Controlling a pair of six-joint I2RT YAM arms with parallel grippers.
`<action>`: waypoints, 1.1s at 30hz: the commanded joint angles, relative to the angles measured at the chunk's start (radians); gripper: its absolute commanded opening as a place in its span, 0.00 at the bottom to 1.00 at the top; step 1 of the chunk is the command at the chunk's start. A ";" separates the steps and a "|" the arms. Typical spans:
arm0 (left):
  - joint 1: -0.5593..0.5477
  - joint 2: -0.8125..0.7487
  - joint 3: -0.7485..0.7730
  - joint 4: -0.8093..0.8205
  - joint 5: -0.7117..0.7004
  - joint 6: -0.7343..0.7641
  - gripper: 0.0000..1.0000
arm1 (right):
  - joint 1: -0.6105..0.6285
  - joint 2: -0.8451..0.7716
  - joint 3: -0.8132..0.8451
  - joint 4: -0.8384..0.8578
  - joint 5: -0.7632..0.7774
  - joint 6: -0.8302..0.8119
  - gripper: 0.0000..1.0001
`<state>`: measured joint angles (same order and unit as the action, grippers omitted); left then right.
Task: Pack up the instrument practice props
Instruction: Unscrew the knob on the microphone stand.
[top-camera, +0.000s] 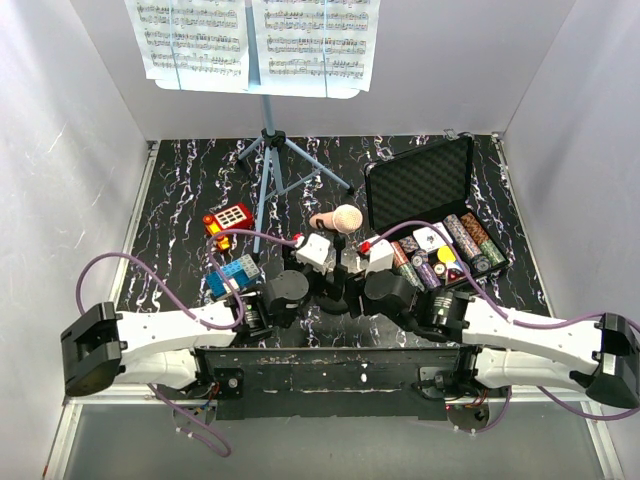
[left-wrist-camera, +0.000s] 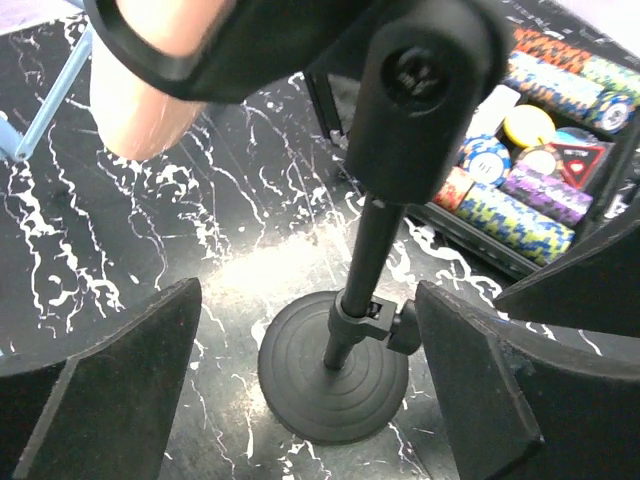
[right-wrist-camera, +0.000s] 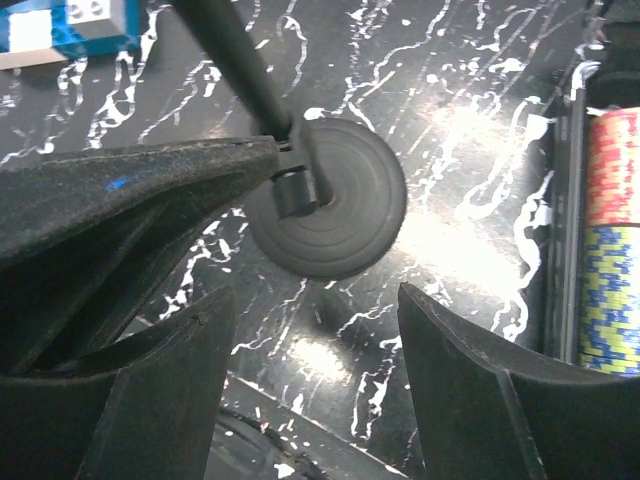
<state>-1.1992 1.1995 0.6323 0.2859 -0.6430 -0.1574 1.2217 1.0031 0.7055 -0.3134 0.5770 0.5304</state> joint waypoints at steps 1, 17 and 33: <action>-0.017 -0.109 -0.019 -0.013 0.071 0.047 0.96 | 0.009 -0.040 0.012 0.025 -0.049 0.016 0.74; 0.097 -0.531 -0.085 -0.221 0.573 0.148 0.98 | 0.001 -0.287 0.052 -0.171 -0.115 -0.038 0.72; 0.728 -0.127 -0.126 0.455 1.617 -0.333 0.79 | -0.008 -0.351 0.061 -0.204 -0.195 -0.115 0.71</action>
<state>-0.4919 0.9932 0.5129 0.4698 0.7151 -0.3279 1.2175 0.6617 0.7502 -0.5320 0.3973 0.4377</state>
